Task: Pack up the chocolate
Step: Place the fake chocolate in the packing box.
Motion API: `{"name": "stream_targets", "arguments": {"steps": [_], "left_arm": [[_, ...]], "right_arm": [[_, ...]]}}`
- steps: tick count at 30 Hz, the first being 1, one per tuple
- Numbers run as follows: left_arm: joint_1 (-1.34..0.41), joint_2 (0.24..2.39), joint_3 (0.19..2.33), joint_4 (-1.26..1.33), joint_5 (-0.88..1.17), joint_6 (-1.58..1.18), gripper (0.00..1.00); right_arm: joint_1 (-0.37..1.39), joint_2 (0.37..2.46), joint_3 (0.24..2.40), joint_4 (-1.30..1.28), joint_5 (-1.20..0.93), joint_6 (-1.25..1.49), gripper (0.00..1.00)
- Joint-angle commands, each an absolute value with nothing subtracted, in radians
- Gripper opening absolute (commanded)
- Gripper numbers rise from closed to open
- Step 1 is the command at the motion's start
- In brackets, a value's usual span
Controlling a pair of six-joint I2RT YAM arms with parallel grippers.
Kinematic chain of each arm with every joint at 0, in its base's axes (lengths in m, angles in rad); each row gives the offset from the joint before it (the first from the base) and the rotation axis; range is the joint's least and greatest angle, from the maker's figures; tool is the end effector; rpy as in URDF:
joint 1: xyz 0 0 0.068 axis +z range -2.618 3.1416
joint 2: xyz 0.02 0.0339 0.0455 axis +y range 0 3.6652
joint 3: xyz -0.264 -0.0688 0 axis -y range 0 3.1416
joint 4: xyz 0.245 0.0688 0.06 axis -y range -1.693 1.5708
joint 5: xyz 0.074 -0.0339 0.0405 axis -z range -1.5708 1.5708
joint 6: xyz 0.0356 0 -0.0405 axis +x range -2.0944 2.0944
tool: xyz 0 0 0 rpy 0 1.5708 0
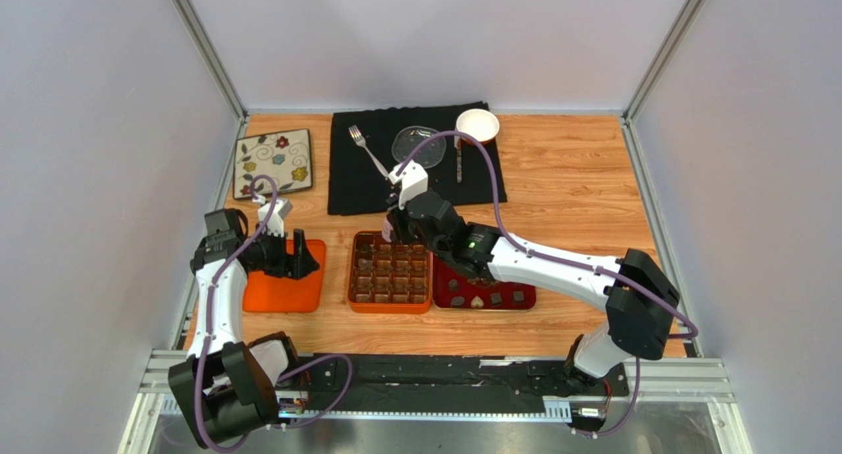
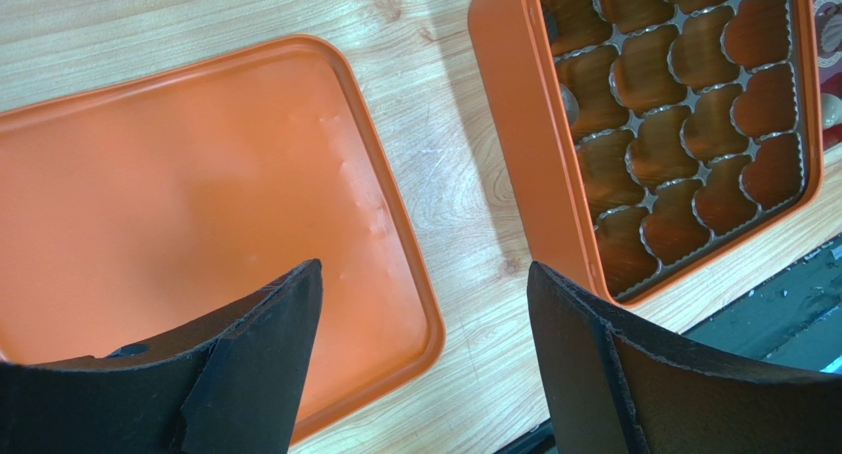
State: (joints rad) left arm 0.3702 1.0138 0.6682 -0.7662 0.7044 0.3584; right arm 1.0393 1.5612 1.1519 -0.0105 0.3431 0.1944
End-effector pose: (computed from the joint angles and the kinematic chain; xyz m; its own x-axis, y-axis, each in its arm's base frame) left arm 0.1725 0.0422 0.2204 -0.7855 -0.0181 -0.6185 0.2855 0.8762 -0.3883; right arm 0.1950 0.3080 0.2912 -0.3294 -0.2014 -0.9225 -0.6038 0.7960 0.0419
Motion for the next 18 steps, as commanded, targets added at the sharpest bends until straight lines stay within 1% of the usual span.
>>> {"name": "stream_targets", "arguments": {"steps": [1, 18], "left_arm": [[0.382, 1.012, 0.670, -0.758, 0.733, 0.387, 0.84], [0.380, 1.014, 0.672, -0.761, 0.733, 0.391, 0.84]], "right_arm": [[1.029, 1.516, 1.147, 0.021, 0.365, 0.209, 0.22], [1.028, 1.523, 1.143, 0.028, 0.338, 0.227, 0.22]]}}
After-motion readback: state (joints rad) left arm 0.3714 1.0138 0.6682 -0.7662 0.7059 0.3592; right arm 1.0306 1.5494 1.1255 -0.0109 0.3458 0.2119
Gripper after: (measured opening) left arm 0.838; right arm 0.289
